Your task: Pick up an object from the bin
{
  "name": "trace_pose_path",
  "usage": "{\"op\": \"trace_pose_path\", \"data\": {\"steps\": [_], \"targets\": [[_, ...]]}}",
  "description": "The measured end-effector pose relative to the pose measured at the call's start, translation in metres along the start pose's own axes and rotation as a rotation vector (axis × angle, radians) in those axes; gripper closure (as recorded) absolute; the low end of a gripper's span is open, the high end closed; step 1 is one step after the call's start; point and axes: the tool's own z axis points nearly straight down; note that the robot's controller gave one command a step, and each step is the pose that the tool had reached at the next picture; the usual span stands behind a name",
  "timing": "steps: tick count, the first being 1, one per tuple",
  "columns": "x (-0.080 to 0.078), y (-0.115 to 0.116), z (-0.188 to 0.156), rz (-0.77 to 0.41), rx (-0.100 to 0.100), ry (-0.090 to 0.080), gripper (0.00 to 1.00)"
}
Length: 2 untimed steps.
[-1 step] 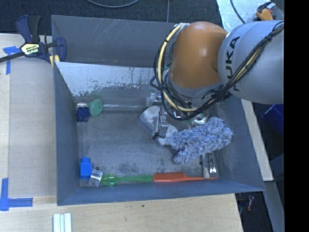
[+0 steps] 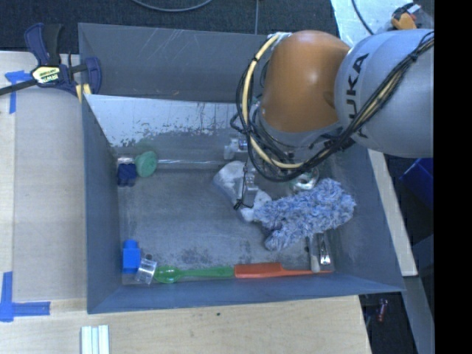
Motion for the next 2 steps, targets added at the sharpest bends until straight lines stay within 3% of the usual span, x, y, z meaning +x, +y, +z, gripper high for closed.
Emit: {"op": "trace_pose_path", "data": {"steps": [1,2], "targets": [[0.002,-0.082,0.115,0.126,-0.001,-0.003,0.0],[0.037,-0.095,0.062,0.161,-0.004,-0.015,0.0]]}}
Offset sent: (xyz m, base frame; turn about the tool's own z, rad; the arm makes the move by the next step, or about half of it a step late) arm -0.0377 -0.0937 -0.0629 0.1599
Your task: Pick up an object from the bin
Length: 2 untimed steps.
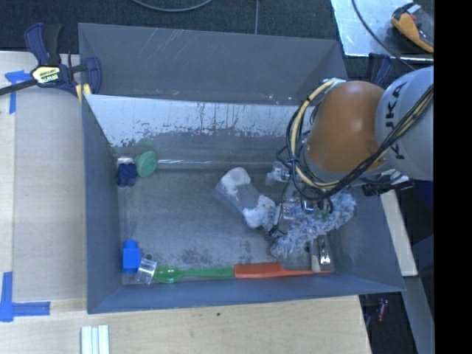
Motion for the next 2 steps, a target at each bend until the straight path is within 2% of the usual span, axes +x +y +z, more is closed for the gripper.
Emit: {"op": "trace_pose_path", "data": {"steps": [1,2], "targets": [[-0.028,0.018,0.045,-0.034,0.001,0.006,0.0],[-0.031,-0.031,0.053,0.32,-0.001,-0.005,0.0]]}}
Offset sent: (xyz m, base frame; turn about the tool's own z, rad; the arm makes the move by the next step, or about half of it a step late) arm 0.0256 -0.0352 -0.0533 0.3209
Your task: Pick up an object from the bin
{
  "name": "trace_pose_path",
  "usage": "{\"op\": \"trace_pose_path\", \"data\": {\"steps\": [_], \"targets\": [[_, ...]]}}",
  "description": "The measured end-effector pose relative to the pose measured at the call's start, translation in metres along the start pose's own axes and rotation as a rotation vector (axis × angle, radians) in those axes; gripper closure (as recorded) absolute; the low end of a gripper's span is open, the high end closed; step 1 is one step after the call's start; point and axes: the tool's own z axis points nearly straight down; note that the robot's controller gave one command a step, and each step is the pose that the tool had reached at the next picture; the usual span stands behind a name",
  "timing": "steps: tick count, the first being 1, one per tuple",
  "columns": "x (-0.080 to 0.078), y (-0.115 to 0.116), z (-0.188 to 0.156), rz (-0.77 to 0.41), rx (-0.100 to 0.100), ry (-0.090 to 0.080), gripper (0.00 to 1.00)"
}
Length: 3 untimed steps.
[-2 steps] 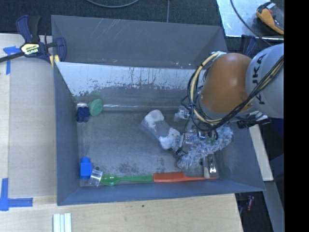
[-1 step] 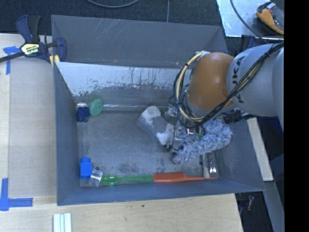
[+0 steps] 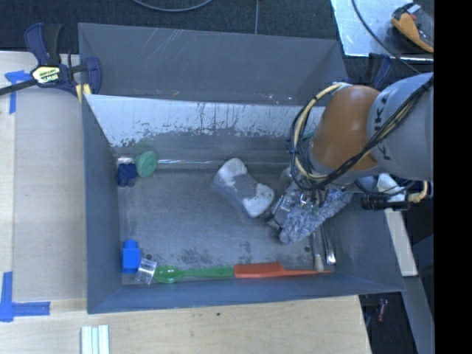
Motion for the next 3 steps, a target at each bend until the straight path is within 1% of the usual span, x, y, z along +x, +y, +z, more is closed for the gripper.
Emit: {"op": "trace_pose_path", "data": {"steps": [1,2,3], "targets": [[0.016,0.044,-0.008,-0.331,0.001,0.006,1.0],[0.016,0.044,-0.008,-0.331,0.0,0.006,1.0],[0.019,0.042,-0.033,-0.331,0.004,0.017,1.0]]}}
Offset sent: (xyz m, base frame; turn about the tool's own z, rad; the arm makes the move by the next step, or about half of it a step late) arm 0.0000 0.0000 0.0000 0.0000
